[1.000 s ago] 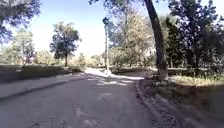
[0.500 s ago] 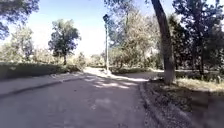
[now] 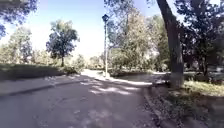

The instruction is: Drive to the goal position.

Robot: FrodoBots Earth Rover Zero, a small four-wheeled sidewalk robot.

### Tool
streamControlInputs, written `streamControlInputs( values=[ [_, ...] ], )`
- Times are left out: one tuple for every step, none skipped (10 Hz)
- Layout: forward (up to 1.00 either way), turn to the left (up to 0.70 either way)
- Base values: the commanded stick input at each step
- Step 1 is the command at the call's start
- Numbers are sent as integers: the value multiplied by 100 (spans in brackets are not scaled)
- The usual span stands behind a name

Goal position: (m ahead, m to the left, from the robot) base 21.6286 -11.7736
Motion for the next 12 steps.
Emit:
streamControlInputs(
  values=[
    [85, 0],
    [85, 0],
    [85, 0],
    [85, 0],
    [85, 0],
    [85, 0],
    [85, 0],
    [85, 0],
    [85, 0],
    [85, 0],
    [85, 0],
    [85, 0]
  ],
)
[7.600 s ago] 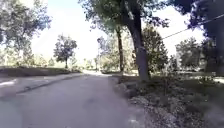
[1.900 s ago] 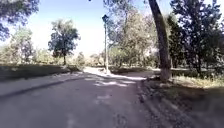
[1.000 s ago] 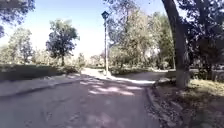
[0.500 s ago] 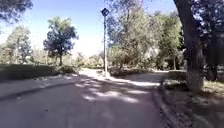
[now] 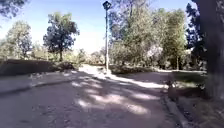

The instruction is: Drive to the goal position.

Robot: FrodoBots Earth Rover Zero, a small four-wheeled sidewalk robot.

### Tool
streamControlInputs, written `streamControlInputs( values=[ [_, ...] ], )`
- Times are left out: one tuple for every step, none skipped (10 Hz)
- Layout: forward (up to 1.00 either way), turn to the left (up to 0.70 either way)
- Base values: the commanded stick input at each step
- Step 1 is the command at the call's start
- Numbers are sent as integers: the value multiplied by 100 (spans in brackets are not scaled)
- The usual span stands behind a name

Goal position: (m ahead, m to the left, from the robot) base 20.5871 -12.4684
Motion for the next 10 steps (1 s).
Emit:
streamControlInputs(
  values=[
    [85, 0],
    [85, 0],
    [85, 0],
    [85, 0],
    [85, -25],
    [85, -34],
    [85, -34],
    [85, -34],
    [85, -17],
    [85, 0]
  ],
)
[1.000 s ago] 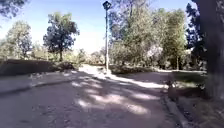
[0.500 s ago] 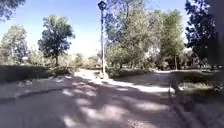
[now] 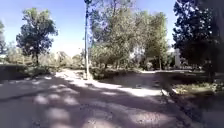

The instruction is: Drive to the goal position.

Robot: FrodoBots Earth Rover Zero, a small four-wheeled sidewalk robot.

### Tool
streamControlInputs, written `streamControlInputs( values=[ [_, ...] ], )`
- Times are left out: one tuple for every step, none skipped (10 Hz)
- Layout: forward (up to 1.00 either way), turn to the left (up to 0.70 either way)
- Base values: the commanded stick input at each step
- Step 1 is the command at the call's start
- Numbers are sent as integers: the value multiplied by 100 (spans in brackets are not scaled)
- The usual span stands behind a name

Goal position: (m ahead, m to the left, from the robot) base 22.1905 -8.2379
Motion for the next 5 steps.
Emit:
streamControlInputs(
  values=[
    [85, 0],
    [85, 0],
    [85, 0],
    [85, 0],
    [85, 0]
  ],
)
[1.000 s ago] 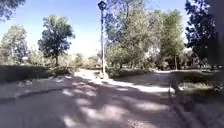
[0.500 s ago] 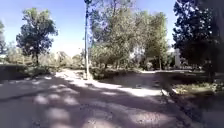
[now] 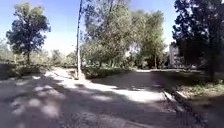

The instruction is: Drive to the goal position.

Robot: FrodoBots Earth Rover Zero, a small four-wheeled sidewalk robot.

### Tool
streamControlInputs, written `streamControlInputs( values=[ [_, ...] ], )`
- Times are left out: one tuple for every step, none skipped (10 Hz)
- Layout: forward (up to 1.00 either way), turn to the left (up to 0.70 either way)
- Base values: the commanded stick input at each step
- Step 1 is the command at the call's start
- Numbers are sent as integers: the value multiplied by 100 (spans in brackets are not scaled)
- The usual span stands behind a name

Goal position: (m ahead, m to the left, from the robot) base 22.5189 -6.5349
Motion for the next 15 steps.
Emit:
streamControlInputs(
  values=[
    [85, 0],
    [85, 0],
    [85, 0],
    [85, 0],
    [85, 0],
    [85, 0],
    [85, 0],
    [85, 0],
    [85, -7],
    [85, -34],
    [85, -34],
    [85, -34],
    [85, -33],
    [85, -6],
    [85, 0]
  ],
)
